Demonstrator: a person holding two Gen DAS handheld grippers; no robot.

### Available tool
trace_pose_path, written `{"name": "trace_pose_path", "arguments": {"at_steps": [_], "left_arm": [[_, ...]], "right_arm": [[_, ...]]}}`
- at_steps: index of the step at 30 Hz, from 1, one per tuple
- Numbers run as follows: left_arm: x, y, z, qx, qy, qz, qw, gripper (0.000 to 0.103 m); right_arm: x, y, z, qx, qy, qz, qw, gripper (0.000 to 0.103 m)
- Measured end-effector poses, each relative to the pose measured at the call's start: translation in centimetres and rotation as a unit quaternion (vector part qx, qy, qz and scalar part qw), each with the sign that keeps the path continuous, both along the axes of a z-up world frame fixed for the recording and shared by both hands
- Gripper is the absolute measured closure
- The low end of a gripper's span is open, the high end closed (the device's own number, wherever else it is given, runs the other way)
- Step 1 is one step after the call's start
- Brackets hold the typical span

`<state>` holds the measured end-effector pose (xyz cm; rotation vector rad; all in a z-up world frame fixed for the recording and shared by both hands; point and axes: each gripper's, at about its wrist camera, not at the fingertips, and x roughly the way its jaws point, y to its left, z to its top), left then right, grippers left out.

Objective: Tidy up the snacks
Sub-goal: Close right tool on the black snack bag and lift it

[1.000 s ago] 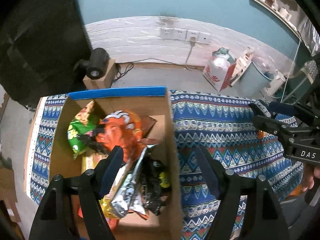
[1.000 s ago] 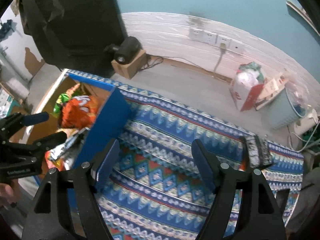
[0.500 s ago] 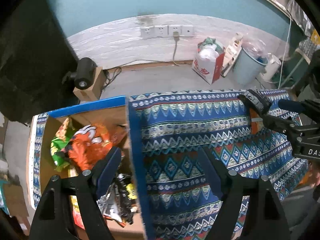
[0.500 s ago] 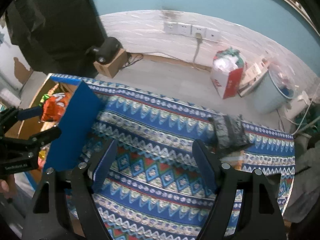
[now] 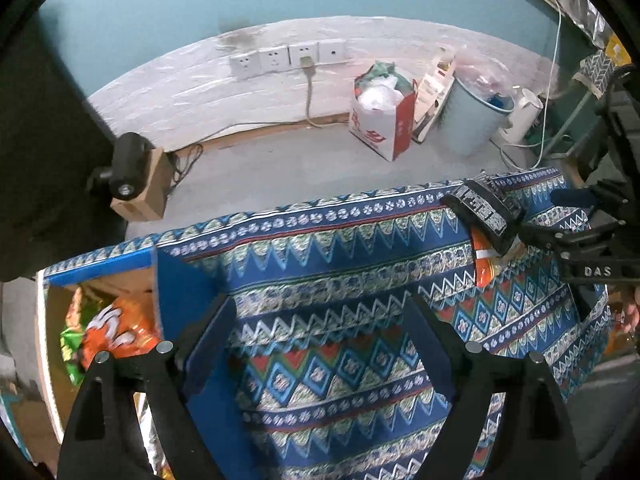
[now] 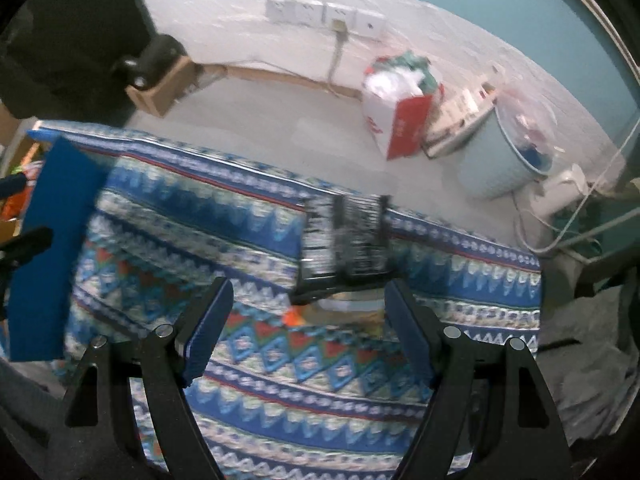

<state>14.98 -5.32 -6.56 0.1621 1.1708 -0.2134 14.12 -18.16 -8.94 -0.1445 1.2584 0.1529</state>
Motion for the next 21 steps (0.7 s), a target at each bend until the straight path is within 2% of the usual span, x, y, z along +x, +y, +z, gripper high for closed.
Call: {"name": "trace_pose_path", "arguments": {"at_steps": [8,16,21], "left_arm": [[2.7,-2.1,-2.9,-0.002,0.025,0.0,0.9997,0.016],[4.1,-3.3,-5.3,0.003,0.049,-0.009,0.9988,0.016],[3.8,-3.9,-6.4,0.014,0.062,-0.027,0.9976,0.016]], "right_arm": [[3.6,-2.7,-4.6,0.007,0.047,-0.025,0.999,0.026],[5.7,-2.6,-7.0,0.004,0.062,-0.016,0.998,0.026],[6.4,-2.8,-8.0,0.002,0.065,-0.017,0.998,0.026]]}}
